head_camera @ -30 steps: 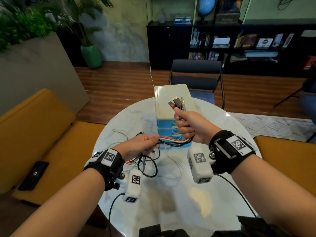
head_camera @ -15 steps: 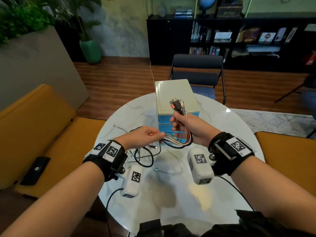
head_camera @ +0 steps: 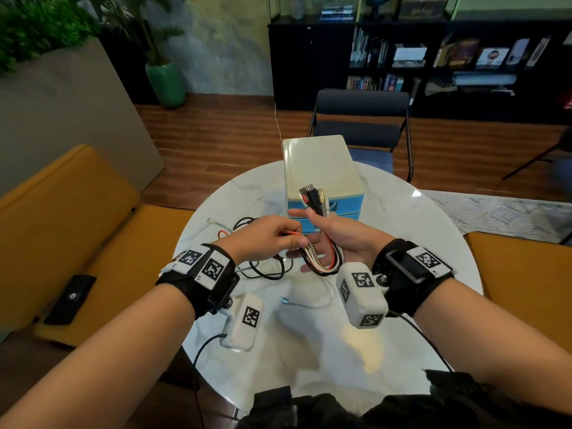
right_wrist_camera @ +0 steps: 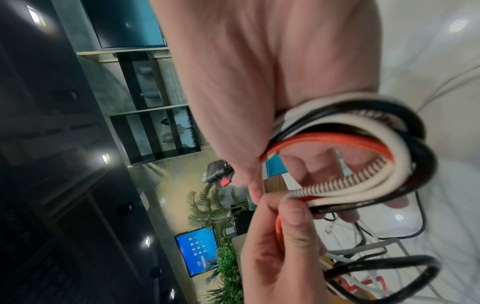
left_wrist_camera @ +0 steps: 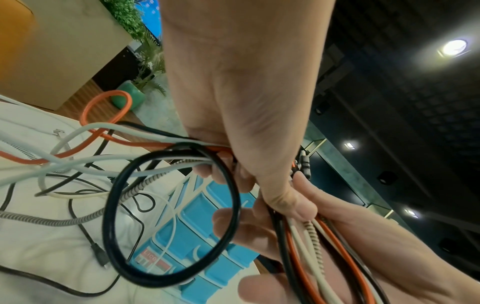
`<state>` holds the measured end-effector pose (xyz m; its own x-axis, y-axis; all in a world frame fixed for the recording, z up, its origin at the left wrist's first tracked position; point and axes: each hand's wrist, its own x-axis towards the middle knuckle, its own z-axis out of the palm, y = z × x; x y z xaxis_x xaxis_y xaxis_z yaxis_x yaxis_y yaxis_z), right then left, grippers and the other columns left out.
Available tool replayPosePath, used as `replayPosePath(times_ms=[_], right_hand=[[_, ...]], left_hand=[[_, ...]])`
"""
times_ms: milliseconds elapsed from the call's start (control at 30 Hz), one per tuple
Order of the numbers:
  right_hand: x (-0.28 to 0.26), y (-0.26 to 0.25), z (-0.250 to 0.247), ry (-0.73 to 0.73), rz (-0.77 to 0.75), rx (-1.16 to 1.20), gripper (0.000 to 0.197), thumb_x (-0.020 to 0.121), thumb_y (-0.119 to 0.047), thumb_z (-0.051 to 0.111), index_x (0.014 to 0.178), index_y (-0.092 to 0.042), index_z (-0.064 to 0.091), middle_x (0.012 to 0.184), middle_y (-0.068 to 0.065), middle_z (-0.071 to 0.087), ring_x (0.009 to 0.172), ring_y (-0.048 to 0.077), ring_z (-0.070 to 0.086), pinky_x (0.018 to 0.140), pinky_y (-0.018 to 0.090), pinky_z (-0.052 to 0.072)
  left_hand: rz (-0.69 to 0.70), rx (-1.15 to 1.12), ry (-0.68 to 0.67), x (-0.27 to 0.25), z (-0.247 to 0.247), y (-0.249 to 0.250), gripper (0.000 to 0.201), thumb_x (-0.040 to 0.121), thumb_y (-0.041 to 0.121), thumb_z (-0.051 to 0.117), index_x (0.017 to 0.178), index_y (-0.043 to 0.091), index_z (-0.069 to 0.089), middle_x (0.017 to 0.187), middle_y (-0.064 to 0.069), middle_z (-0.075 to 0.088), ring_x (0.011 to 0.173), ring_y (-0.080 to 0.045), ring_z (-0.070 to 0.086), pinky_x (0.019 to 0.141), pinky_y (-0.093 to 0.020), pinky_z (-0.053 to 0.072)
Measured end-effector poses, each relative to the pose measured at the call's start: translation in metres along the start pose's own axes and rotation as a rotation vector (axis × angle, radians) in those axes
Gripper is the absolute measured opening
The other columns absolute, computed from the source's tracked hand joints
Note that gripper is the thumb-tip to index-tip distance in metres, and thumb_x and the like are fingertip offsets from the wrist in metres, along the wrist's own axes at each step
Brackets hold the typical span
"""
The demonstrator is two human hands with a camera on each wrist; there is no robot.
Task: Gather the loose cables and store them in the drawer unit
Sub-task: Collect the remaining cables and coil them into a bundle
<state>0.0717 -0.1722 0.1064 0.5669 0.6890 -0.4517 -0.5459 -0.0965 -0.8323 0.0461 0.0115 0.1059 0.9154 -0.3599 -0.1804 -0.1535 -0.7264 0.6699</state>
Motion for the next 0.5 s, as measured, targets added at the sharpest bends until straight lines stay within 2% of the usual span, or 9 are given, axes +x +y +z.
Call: replayPosePath(times_ms=[33,100,133,200,267,367,500], right_hand=[[0.0,0.001,0.001,-0.019,0.006,-0.011,0.042,0.101,-0.049,0.034,0.139,-0.035,0.045,0.125,0.022,0.063,0.106,0.033,0.065,0.088,0.054,0.051],[0.0,0.003,0.004,-0.047,0.008,-0.045,0.043,0.101,-0.049,0.035,0.141,-0.036,0.044,0.127,0.022,0.062,0.11,0.033,0.065,0.086,0.052,0.054],[0.0,0.004,0.005,-0.051,0.007,-0.055,0.044,0.101,-0.049,0.037,0.142,-0.037,0.043,0.125,0.021,0.063,0.109,0.032,0.066,0.085,0.05,0.056],[0.0,0.005,0.007,-0.048,-0.001,-0.043,0.04,0.1,-0.048,0.038,0.14,-0.041,0.043,0.115,0.014,0.068,0.1,0.027,0.071,0.08,0.045,0.06],[0.0,0.007,0.011,-0.018,-0.04,-0.072,0.036,0.101,-0.046,0.039,0.136,-0.04,0.045,0.103,0.007,0.071,0.091,0.023,0.073,0.075,0.041,0.061],[0.005,0.011,0.014,0.116,-0.11,-0.197,0.04,0.102,-0.041,0.042,0.132,-0.016,0.049,0.104,0.012,0.071,0.086,0.022,0.073,0.074,0.038,0.059],[0.005,0.014,0.014,0.188,-0.098,-0.268,0.034,0.103,-0.034,0.042,0.123,-0.009,0.053,0.098,0.014,0.071,0.087,0.024,0.073,0.081,0.043,0.059]], left_hand=[[0.004,0.007,0.007,0.0,0.0,0.0,0.03,0.091,0.038,0.059,0.088,0.008,0.064,0.086,-0.013,0.065,0.075,-0.025,0.057,0.071,-0.037,0.046],[0.013,0.02,0.017,0.001,0.0,0.002,0.03,0.091,0.036,0.06,0.094,0.007,0.066,0.094,-0.005,0.063,0.082,-0.02,0.06,0.074,-0.034,0.047],[0.017,0.024,0.029,0.002,0.0,0.001,0.027,0.091,0.035,0.06,0.093,0.009,0.066,0.091,0.0,0.061,0.079,-0.015,0.059,0.071,-0.029,0.047],[0.016,0.03,0.07,0.003,0.001,0.002,0.014,0.09,0.033,0.062,0.083,0.021,0.064,0.077,0.006,0.057,0.067,-0.005,0.053,0.06,-0.018,0.04],[-0.003,0.037,0.109,0.005,0.002,0.002,0.008,0.088,0.032,0.064,0.084,0.025,0.064,0.074,0.006,0.06,0.067,-0.005,0.053,0.059,-0.013,0.038],[-0.027,0.068,0.131,0.008,0.004,0.0,0.029,0.083,0.036,0.07,0.105,0.018,0.068,0.095,-0.001,0.069,0.088,-0.013,0.062,0.072,-0.021,0.045],[-0.042,0.12,0.135,0.009,0.001,0.001,0.051,0.074,0.043,0.077,0.118,0.024,0.062,0.105,0.006,0.069,0.094,-0.009,0.06,0.079,-0.021,0.047]])
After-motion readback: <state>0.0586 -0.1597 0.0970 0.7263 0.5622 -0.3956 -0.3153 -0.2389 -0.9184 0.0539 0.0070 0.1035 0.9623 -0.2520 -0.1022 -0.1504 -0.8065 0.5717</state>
